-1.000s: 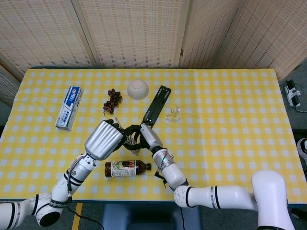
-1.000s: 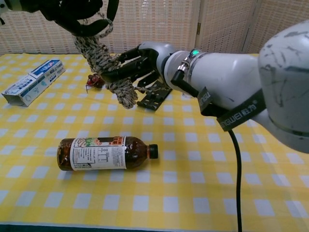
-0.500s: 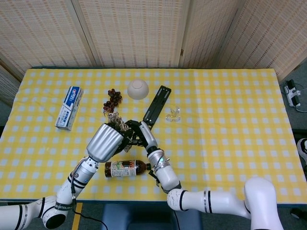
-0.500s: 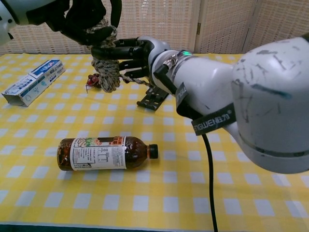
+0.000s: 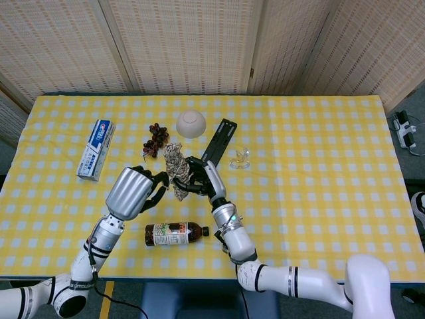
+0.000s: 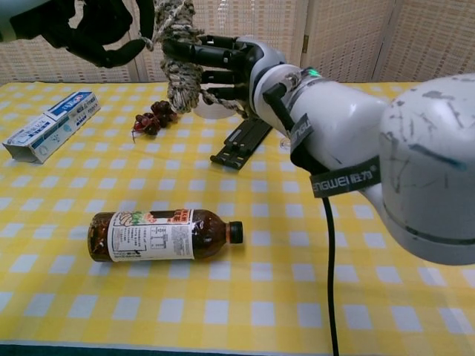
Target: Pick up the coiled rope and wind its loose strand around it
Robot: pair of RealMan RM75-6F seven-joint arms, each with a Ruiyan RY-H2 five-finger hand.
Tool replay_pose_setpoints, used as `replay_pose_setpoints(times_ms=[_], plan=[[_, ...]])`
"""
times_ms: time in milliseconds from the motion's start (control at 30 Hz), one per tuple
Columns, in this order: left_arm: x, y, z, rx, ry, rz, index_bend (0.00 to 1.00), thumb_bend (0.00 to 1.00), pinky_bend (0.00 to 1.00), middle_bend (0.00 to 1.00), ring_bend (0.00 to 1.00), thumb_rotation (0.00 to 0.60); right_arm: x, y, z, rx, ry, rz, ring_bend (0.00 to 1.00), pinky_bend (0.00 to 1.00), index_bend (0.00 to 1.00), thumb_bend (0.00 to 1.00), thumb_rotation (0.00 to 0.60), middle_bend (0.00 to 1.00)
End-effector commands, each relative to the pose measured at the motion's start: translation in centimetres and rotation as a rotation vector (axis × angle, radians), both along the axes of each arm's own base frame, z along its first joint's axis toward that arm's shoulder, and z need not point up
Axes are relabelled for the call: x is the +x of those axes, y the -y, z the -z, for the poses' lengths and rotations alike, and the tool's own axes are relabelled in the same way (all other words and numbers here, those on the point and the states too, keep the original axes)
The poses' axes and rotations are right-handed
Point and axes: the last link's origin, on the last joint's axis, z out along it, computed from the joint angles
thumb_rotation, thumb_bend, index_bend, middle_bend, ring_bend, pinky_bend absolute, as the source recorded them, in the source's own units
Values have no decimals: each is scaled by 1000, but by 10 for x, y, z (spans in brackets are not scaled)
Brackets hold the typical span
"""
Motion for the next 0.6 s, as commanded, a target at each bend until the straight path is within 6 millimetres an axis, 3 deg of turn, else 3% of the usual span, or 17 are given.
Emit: replay_pose_setpoints(times_ms=[33, 200, 300, 433, 600], plan=[[-3, -2, -2, 3, 6, -14, 640, 590, 756, 903, 802, 600, -4, 0, -4, -7, -15, -17, 896, 776, 1000, 722, 600, 837], [-8, -5, -4, 3, 8, -38, 613, 587, 756, 903, 800, 600, -8, -1, -12, -34, -55, -49, 897, 776, 1000, 722, 600, 836], [-11, -5, -4, 5, -5, -58, 518, 508, 756, 894, 780, 600, -10, -2, -18, -60, -95, -65, 897, 776, 1000, 722, 600, 836], [-13, -4, -4, 1, -25, -87, 360, 395, 756, 808, 712, 600, -14, -1, -26, -99, -164, -82, 901, 776, 1000, 722, 600, 837], [-17, -4, -4, -20, -53, -121, 246, 363, 744, 669, 612, 600, -22, 1, -38, -147, -288, -113, 904, 776, 1000, 721, 600, 836]])
